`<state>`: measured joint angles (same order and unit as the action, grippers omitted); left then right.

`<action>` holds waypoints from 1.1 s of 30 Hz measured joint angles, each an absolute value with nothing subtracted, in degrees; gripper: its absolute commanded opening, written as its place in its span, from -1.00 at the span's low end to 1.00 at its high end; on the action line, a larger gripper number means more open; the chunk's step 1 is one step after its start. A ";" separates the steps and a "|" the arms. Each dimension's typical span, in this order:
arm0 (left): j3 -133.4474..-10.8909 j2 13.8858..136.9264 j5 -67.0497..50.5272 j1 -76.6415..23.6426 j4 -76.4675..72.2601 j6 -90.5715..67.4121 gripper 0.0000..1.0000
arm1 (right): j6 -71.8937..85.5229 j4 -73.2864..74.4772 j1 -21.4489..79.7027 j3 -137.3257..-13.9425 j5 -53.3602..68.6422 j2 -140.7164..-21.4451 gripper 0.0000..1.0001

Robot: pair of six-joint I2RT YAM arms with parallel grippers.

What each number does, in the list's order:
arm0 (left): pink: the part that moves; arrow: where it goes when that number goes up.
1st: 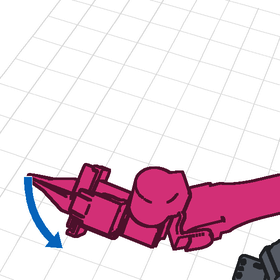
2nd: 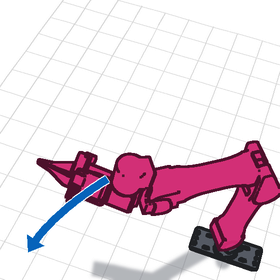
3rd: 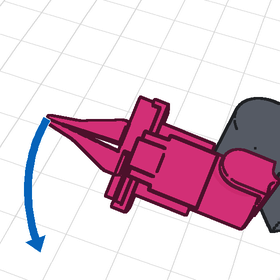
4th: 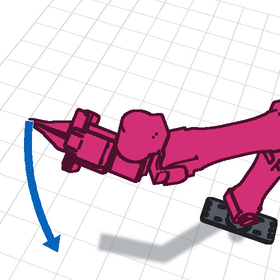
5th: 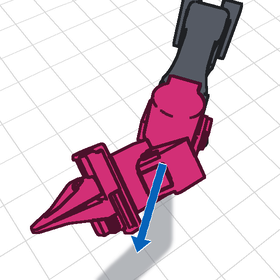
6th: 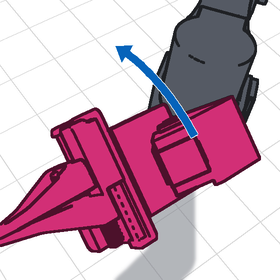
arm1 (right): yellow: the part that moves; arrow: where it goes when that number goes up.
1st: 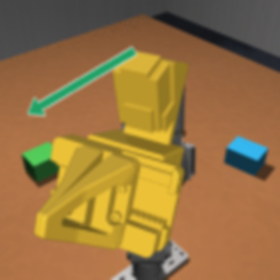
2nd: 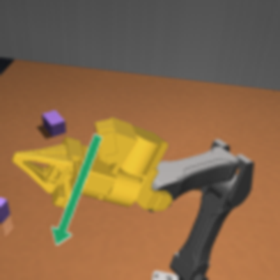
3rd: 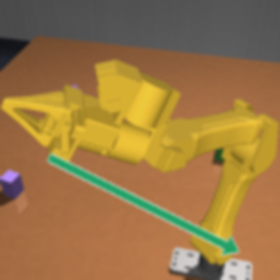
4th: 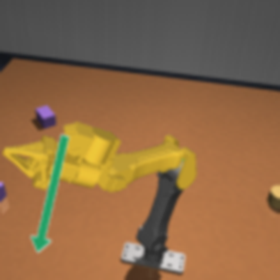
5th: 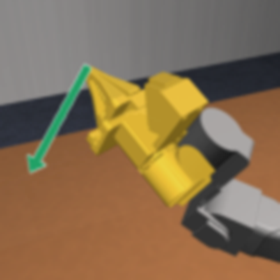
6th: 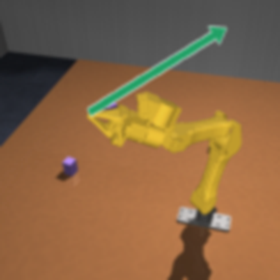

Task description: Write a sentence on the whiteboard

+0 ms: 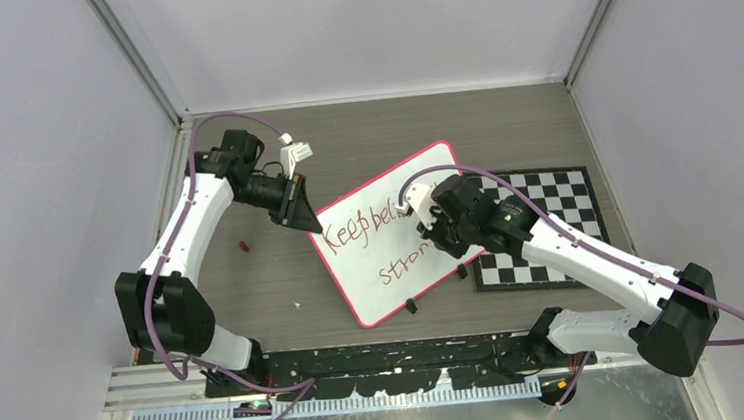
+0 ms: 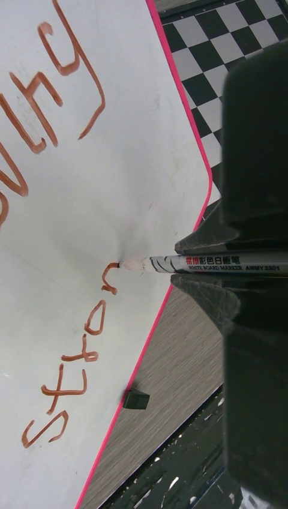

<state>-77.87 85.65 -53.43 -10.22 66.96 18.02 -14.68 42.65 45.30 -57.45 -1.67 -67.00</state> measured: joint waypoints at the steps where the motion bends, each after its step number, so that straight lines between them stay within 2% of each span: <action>1: -77.87 85.65 -53.43 -10.22 66.96 18.02 -1.00 | -14.68 42.87 45.23 -57.25 -1.61 -66.98 -0.99; 17: -77.87 85.71 -53.56 -10.22 66.96 18.04 -1.00 | -14.79 45.56 44.91 -56.10 0.67 -65.23 -1.00; 33: -77.87 85.71 -53.58 -10.22 66.96 18.09 -1.00 | -14.44 44.56 43.38 -58.00 -4.51 -65.69 -0.99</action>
